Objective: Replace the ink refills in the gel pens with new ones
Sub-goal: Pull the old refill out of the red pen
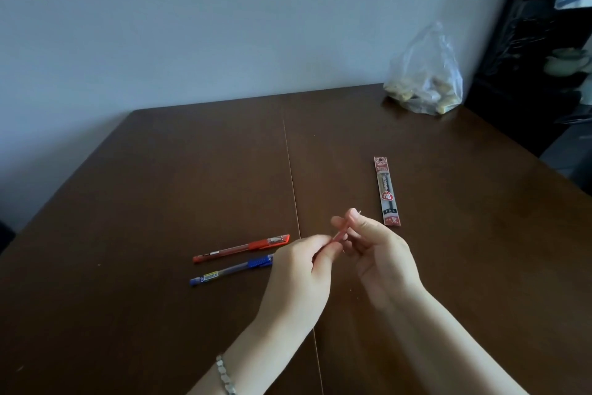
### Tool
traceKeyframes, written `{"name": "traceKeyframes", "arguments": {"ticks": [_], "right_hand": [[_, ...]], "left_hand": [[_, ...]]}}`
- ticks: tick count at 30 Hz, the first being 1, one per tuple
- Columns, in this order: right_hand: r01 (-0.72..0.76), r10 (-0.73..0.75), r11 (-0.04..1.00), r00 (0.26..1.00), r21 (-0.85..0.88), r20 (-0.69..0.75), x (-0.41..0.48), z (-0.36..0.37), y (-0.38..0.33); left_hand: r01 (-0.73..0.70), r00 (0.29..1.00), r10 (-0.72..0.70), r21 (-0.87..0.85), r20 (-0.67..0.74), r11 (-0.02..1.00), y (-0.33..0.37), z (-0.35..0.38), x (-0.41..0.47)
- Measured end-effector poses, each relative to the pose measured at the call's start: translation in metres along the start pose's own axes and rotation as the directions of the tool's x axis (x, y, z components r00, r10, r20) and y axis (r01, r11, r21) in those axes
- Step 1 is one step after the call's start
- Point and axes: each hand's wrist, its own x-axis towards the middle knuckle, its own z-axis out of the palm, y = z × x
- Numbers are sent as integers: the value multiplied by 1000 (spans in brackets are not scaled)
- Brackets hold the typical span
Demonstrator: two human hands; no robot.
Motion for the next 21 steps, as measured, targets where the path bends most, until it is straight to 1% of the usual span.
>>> {"name": "traceKeyframes", "arguments": {"ticks": [3,4,5,6,7,8,9,10,12,14,16,18,21], "right_hand": [[45,-45,999,999,-1,-7,-3,-1,-2],[55,-55,998,998,-6,-5,-4,-1,-3],[64,-64,998,998,-11,0,-5,-2,-4],[70,-70,997,997,-14,14,-6,-2,-5],[74,-74,997,997,-17,36,-6,-2,-7],[74,-72,997,995,-18,67,-7,-2,-8],[69,-67,997,992,-18,105,-6,-4,-10],[62,-59,998,988,-16,141,-6,-5,-11],[47,-41,998,983,-28,182,-5,-9,-13],[29,-14,996,983,-82,182,-3,-13,-12],[31,-2,983,988,-180,155,-3,-15,-11],[28,6,977,988,-213,154,-4,-18,-11],[15,24,981,979,-192,201,-5,-20,-14]], "left_hand": [[48,995,-42,-55,95,997,5,-5,1],[104,986,-87,-116,140,988,7,-6,2],[195,968,-153,-211,199,958,9,-7,3],[309,935,-225,-319,273,896,10,-8,4],[423,890,-283,-418,356,804,11,-9,5],[509,847,-310,-489,433,709,13,-10,7],[552,819,-311,-516,482,655,14,-11,9],[553,815,-302,-505,495,663,14,-11,10],[475,851,-283,-421,441,772,12,-10,10],[371,898,-252,-315,360,873,8,-8,10],[274,927,-204,-199,314,941,5,-6,9],[209,943,-170,-112,286,971,1,-5,7],[171,953,-149,-64,263,983,-1,-7,7]]}}
